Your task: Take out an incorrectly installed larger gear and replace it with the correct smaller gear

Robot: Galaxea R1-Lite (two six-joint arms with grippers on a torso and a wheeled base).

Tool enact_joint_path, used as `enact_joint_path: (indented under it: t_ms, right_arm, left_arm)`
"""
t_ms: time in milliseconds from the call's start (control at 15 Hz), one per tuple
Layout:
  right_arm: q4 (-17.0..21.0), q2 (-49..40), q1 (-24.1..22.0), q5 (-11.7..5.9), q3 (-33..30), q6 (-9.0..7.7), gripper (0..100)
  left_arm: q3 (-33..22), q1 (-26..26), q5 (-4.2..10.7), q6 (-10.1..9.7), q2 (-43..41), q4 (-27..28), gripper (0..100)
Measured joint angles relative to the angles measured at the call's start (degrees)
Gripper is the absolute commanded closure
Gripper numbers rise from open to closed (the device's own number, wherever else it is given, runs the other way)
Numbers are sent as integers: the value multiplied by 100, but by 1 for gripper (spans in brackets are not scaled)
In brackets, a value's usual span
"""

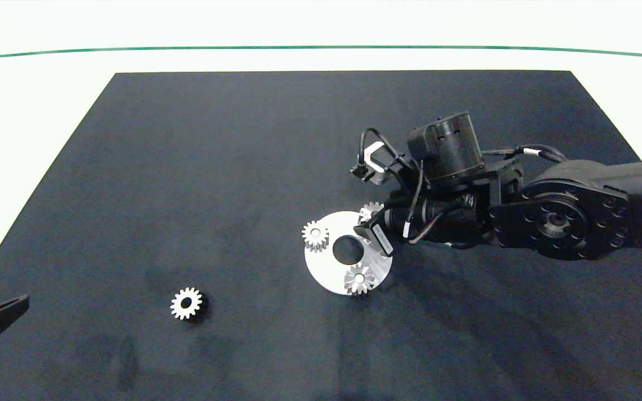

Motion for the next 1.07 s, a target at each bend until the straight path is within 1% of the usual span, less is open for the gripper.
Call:
enact_joint_path:
  t_ms: [200, 267, 400, 600, 733, 800, 933, 1067]
  right_arm:
    - [2, -154, 2, -7, -24, 0, 69]
    - [11, -229, 2, -2, -24, 16, 69]
    - [50, -402, 2, 0, -2, 118, 69]
    - [177, -689, -68, -32, 157, 138, 69]
    - [193, -887, -271, -148, 456, 168, 69]
    - [194, -995, -383, -176, 629, 197, 69]
    - [188, -1218, -719, -178, 970, 241, 69]
    - [177, -1386, -1040, -156, 1208, 322, 69]
  left_arm:
    - [28, 0, 0, -1, 0, 6, 0]
    - [41, 2, 0, -6, 0, 9, 0]
    - [50, 7, 0, -6, -5, 6, 0]
    - [50, 16, 1, -1, -13, 6, 0]
    - [50, 18, 0, -6, -27, 9, 0]
    - [44, 18, 1, 0, -35, 4, 0]
    - [17, 13, 1, 7, -52, 0, 0]
    - [9, 7, 1, 10, -71, -2, 0]
